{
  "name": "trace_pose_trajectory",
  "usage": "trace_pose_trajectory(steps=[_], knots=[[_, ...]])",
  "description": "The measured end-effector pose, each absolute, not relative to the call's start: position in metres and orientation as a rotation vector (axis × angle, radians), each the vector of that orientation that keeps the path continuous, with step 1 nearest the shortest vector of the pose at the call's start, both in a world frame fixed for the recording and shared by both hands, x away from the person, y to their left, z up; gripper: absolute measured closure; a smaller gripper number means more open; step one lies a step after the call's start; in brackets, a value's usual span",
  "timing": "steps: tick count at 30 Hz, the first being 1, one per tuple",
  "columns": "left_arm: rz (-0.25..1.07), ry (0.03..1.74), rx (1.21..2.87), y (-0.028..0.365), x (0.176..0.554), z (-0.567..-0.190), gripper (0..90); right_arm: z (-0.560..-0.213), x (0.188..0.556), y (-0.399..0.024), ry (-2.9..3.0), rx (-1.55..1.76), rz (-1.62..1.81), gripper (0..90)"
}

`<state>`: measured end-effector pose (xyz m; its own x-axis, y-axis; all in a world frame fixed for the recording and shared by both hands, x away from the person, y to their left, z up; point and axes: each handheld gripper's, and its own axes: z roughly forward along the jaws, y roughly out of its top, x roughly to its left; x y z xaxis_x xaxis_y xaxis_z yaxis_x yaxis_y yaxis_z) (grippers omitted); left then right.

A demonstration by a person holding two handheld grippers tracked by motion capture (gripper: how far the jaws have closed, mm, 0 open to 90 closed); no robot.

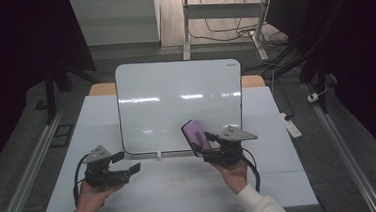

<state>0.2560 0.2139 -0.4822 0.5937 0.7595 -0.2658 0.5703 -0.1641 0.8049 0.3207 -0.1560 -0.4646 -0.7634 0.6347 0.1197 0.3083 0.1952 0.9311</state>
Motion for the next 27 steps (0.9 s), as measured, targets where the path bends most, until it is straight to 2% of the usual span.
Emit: trace_pose_trajectory(steps=[14, 27], knots=[[0.231, 0.981, 1.877, 0.173, 0.276, -0.465, 20.4, -0.471, 0.317, -0.149, 2.214, 0.88, 1.578, 41.1], [0.22, 0.943, 1.865, 0.152, 0.287, -0.456, 21.2, -0.476, 0.314, -0.141, 2.226, 0.872, 1.568, 41.1]])
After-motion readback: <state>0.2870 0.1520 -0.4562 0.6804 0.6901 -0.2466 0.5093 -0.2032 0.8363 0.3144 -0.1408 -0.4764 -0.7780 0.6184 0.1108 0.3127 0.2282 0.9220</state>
